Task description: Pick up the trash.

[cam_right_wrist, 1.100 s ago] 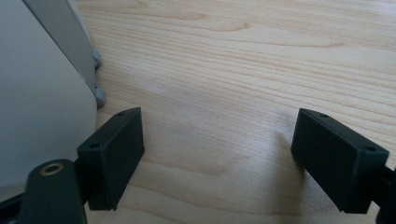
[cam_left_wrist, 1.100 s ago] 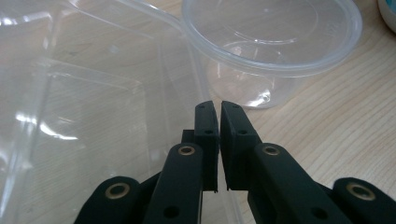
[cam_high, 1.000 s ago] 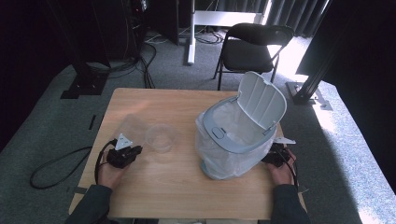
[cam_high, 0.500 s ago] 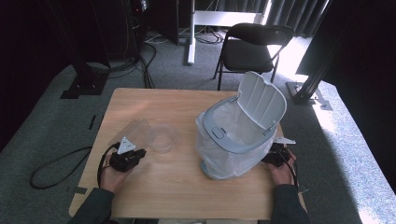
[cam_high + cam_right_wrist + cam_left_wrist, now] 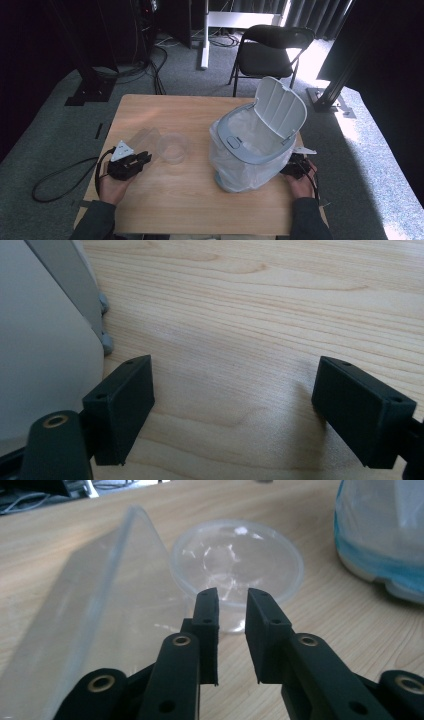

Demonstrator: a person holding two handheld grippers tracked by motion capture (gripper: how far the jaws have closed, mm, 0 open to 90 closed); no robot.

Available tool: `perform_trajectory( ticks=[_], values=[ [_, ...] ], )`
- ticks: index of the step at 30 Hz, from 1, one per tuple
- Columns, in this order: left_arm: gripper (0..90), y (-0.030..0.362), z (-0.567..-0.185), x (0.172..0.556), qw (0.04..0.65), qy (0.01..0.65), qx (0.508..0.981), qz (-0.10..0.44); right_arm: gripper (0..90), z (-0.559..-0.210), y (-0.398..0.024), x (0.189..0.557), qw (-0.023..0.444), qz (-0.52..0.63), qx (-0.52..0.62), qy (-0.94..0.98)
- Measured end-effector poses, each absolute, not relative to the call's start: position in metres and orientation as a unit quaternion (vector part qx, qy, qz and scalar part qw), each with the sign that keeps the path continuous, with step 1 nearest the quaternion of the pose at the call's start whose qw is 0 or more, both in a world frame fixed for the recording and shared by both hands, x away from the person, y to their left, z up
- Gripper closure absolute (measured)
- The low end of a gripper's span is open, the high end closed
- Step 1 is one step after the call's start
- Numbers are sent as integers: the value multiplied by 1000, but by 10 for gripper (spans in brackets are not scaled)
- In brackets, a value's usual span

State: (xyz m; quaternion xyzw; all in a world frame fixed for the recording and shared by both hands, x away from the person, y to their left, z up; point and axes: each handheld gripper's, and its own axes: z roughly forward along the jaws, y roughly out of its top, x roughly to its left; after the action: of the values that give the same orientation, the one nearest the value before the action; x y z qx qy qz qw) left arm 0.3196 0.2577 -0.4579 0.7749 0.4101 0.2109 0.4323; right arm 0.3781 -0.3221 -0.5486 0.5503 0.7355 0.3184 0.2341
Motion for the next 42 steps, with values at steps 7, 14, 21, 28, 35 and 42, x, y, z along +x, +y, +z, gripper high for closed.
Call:
perform_trajectory(
  ticks=[7,14,21,28,35,42],
  values=[
    [686,270,-438,315,448,419,755,230,161,-549,-322,378,234,319,551,735],
    [632,291,-429,308,450,444,733,250,162,-549,-322,378,235,319,550,735],
    [613,305,-440,306,433,470,730,242,162,-549,-322,378,235,319,550,735],
    [629,310,-457,306,423,489,728,227,162,-549,-322,378,235,319,550,735],
    [717,308,-460,306,412,491,731,237,162,-549,-322,378,235,319,550,735],
    [718,310,-464,298,412,490,731,238,162,-549,-322,377,235,319,549,736]
  ],
)
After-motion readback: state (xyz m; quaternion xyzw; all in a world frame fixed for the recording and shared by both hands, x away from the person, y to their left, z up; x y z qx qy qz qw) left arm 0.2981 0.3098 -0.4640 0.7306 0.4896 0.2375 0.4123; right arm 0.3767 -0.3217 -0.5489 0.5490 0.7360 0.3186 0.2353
